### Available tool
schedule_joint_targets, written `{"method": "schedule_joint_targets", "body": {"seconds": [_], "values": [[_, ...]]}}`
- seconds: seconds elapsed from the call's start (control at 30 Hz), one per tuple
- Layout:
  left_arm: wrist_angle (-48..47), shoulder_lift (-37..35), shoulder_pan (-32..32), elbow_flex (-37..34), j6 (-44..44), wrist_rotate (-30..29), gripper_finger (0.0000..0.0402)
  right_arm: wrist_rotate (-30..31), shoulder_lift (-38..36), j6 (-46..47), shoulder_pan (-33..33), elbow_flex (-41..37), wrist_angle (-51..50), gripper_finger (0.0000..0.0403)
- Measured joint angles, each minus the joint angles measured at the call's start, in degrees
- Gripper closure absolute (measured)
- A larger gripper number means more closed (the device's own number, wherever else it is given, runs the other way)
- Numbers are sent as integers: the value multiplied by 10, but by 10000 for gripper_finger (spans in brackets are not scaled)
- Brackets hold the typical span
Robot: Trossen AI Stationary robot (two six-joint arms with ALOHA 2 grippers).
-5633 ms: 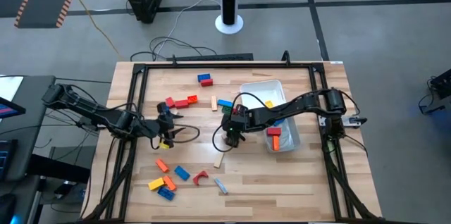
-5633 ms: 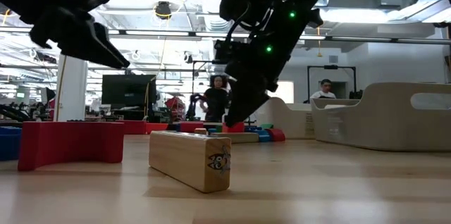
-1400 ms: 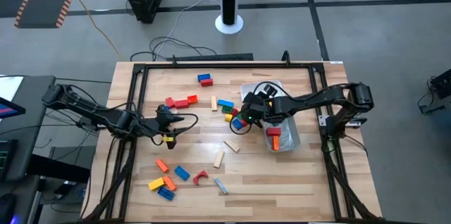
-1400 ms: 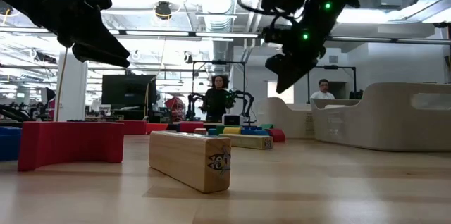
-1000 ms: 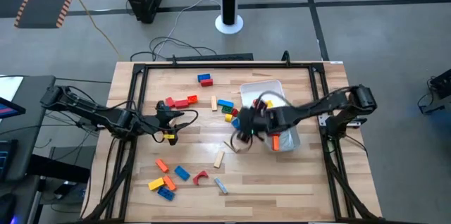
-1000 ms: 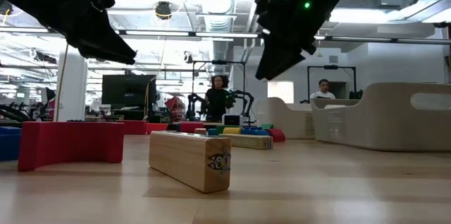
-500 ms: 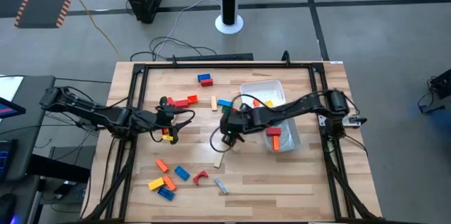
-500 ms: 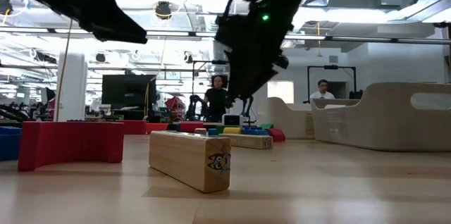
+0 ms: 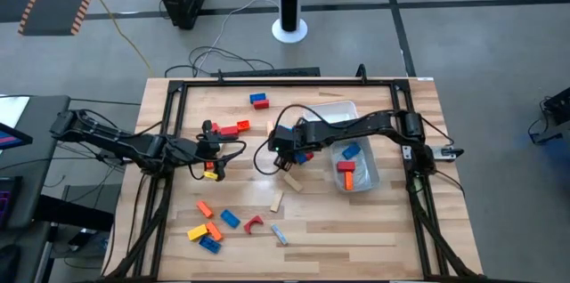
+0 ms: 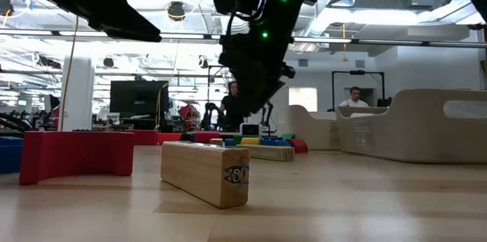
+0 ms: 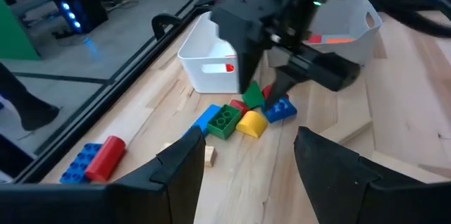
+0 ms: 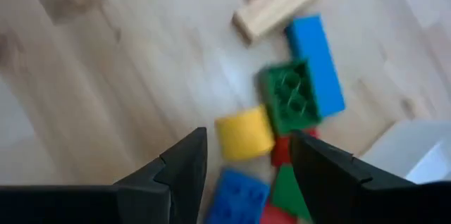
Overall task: Sort blocks by size
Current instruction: Put the small green game piece into the white bin
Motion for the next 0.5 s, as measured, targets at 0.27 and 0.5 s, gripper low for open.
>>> {"method": "schedule_joint_targets", "body": {"seconds": [0.27,0.5], "values": [[-9,0,0,0,-22,15,194,1,8,-111,-17,0,76,174],[-46,0,0,0,-59,32,194,-84,31,-174,-59,0,79,160]]}}
